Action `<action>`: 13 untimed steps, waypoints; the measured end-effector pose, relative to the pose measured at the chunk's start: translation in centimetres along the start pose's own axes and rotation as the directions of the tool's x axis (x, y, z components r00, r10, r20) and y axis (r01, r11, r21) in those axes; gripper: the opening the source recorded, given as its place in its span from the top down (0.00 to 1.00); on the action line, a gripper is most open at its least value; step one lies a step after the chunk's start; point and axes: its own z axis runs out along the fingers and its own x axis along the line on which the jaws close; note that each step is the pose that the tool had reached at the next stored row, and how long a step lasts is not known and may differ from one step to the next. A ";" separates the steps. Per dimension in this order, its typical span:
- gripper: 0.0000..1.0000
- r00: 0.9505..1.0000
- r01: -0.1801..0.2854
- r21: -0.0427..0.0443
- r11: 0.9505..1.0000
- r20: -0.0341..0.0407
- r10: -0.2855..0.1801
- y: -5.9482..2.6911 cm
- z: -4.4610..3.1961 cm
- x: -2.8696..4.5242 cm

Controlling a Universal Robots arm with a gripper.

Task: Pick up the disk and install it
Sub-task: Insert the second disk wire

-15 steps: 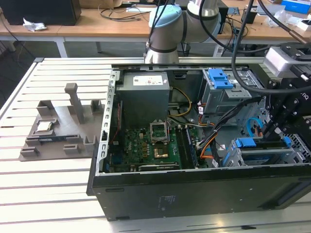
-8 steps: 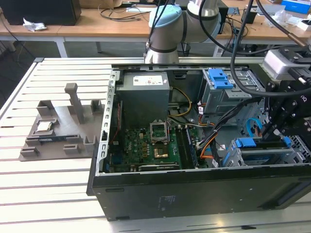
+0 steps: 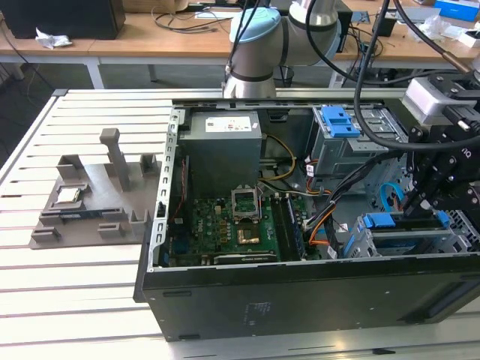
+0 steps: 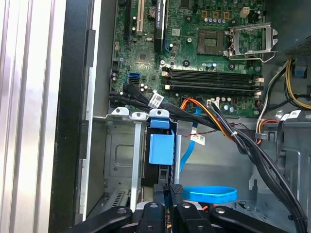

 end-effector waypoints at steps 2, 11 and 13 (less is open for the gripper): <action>0.84 1.000 0.000 0.000 1.000 0.003 0.000 -0.14 -0.19 0.01; 0.84 1.000 0.000 -0.001 1.000 0.004 0.000 -0.31 0.32 0.07; 0.84 1.000 0.000 -0.001 1.000 0.004 0.000 -0.31 0.44 0.11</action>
